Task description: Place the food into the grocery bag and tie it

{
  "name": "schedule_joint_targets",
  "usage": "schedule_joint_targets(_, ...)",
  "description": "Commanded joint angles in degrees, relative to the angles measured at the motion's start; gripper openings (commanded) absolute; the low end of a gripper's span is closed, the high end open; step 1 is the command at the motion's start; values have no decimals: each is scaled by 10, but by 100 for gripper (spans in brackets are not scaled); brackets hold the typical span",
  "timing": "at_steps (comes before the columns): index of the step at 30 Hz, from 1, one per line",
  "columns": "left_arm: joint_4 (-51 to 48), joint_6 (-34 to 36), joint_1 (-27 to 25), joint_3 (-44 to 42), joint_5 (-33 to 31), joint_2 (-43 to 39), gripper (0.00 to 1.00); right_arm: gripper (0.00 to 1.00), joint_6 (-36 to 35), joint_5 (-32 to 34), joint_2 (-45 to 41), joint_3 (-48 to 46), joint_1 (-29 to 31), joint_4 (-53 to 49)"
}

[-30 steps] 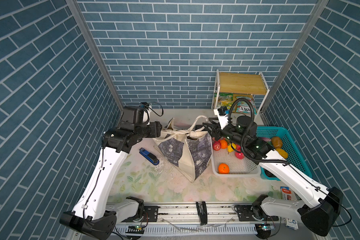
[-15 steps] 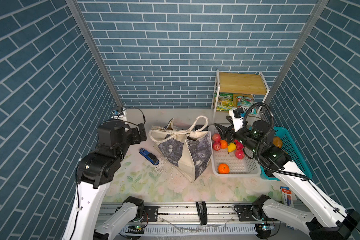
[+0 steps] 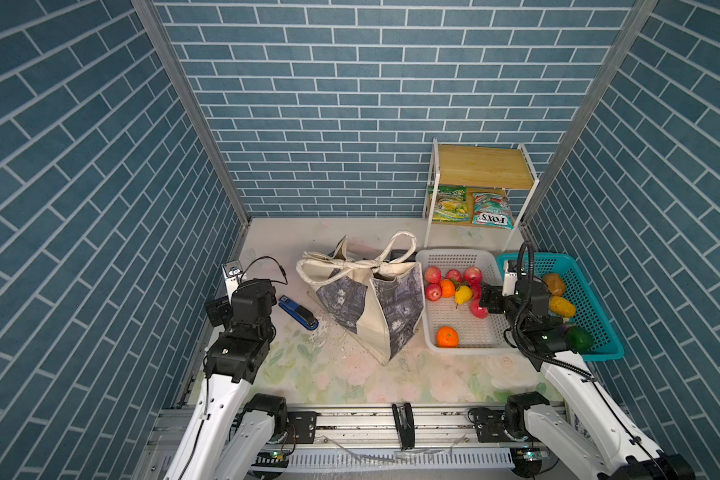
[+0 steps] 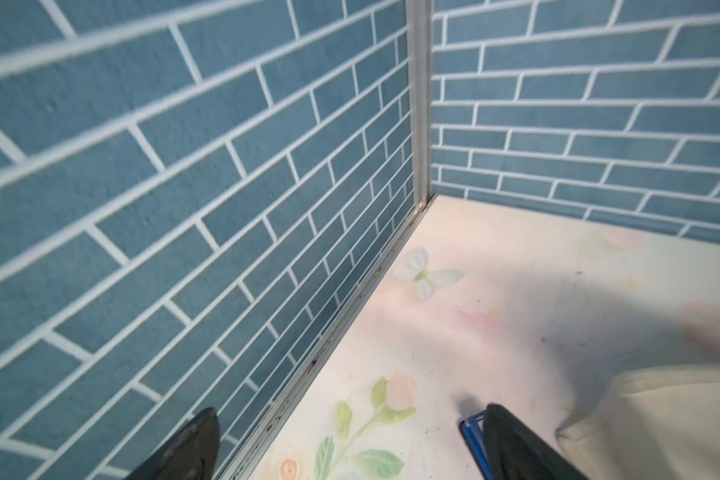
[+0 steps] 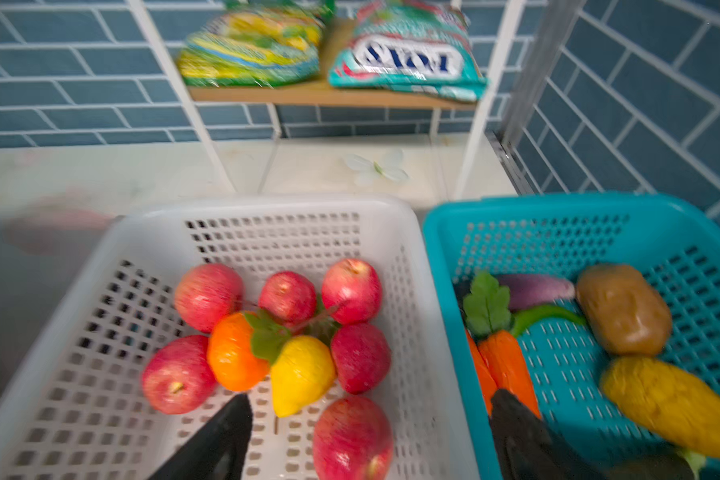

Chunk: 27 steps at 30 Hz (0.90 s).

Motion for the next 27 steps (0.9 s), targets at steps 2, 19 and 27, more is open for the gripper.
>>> schedule_joint_targets(2,138,-15,7,-80,-29,-3,100,93,10,85,-1,-51,-29,139)
schedule_joint_targets(19,482,-17,4,-211,-39,198,100,97,-25,84,331,-135,-101,589)
schedule_joint_targets(27,679,36,5,-261,23,295,100,97,-37,34,381,-137,-106,638)
